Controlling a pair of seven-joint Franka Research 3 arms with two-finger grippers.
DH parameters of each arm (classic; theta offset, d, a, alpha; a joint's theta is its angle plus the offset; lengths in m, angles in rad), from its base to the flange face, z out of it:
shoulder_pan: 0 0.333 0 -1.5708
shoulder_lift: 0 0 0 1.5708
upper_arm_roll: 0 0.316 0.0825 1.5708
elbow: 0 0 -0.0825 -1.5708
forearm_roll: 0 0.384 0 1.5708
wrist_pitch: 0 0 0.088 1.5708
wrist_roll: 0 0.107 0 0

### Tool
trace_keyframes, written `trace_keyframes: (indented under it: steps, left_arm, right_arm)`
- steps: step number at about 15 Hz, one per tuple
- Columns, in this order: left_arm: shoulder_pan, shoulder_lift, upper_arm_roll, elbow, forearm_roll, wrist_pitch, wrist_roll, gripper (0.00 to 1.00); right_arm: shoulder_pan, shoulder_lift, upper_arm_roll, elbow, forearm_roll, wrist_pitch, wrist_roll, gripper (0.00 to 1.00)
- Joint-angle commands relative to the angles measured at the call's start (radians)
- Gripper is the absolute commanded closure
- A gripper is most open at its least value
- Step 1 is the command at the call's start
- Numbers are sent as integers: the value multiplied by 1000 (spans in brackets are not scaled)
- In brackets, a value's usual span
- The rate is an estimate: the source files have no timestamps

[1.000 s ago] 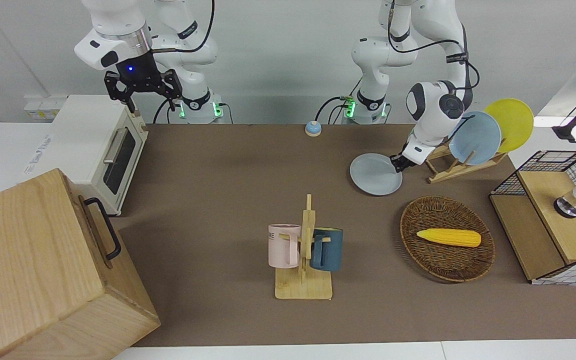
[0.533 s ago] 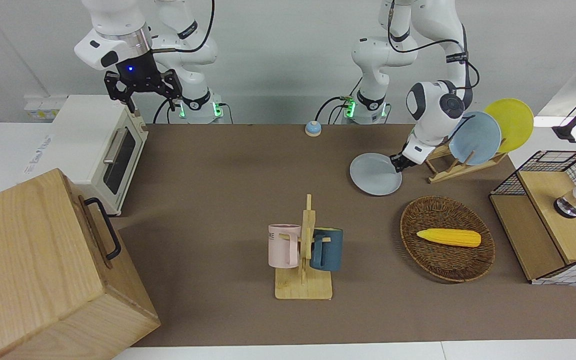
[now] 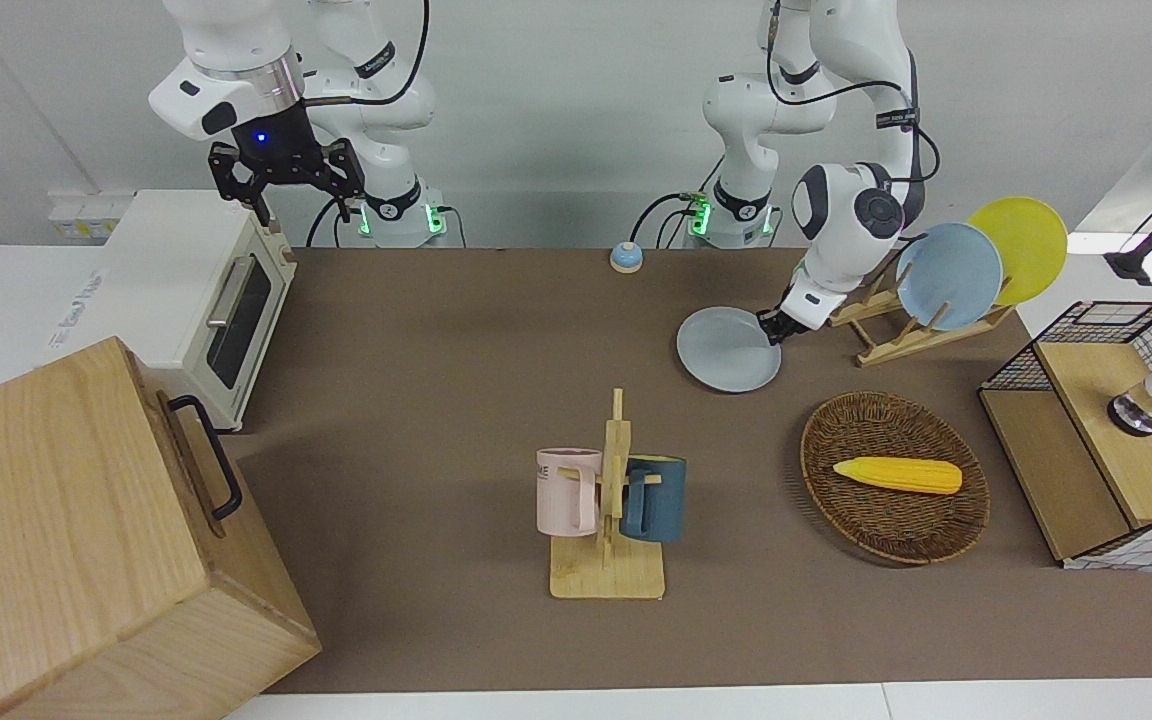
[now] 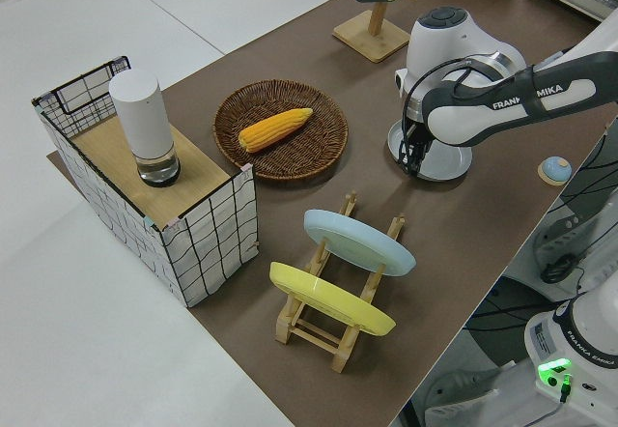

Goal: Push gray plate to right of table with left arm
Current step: 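Push the gray plate with the left gripper away from the basket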

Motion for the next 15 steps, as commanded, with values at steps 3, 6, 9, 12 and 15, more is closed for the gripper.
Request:
trace_keyframes:
  steps: [3,6,9,12,15]
  left_arm:
    - [-39,39,-67,25,-60,42,-95,1000]
    - [-39,46,-118,44,-66,51,-155,1000]
    - [-39,61,-174,65,-91,59,-213,1000]
    - [-39,72,-222,73,-92,85,-268,1000]
    - [-39,122,-289,93,-91,134,-345,1000]
  right_arm:
    - [-7,-7,1,-4,2,-1,-20,5]
    - [-7,-7,1,-4,2,-1,-20,5]
    - [-7,-7,2,-4,2,-1,-20,5]
    - [-7,-7,1,-4,2,-1,-20,5]
    - [-7,-7,1,-4,2,-1,-20,5]
